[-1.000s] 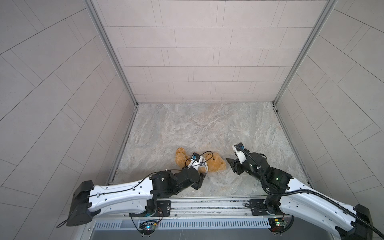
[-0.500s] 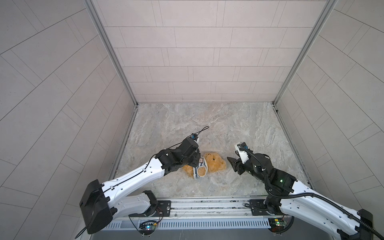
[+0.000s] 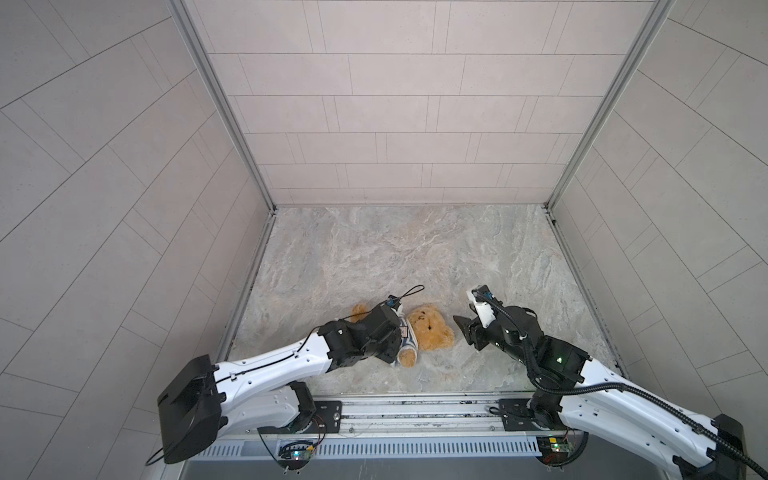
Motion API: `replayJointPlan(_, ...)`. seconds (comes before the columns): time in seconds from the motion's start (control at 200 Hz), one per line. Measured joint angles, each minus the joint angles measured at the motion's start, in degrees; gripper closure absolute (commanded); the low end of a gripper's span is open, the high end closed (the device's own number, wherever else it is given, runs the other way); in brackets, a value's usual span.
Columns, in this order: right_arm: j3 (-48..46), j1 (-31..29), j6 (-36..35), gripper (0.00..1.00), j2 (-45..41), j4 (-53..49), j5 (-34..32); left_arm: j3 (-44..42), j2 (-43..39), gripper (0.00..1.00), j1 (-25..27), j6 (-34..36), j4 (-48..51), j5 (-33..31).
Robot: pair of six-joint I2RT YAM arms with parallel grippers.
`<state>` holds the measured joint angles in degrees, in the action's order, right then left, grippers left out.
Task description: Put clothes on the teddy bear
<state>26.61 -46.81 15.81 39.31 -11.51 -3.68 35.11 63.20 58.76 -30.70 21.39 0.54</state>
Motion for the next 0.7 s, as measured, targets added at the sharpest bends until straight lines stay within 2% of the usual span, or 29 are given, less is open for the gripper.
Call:
replayJointPlan(0.315, 0.5, 0.3, 2.6, 0.37, 4.3, 2.5, 3.3, -5.4, -1.8, 0.56, 5.7, -4.5, -8.0, -2.6)
replayJointPlan(0.701, 0.5, 3.1, 5.0, 0.36, 4.6, 4.0, 6.7, -8.1, -1.8, 0.56, 7.5, -7.2, -13.6, -4.0)
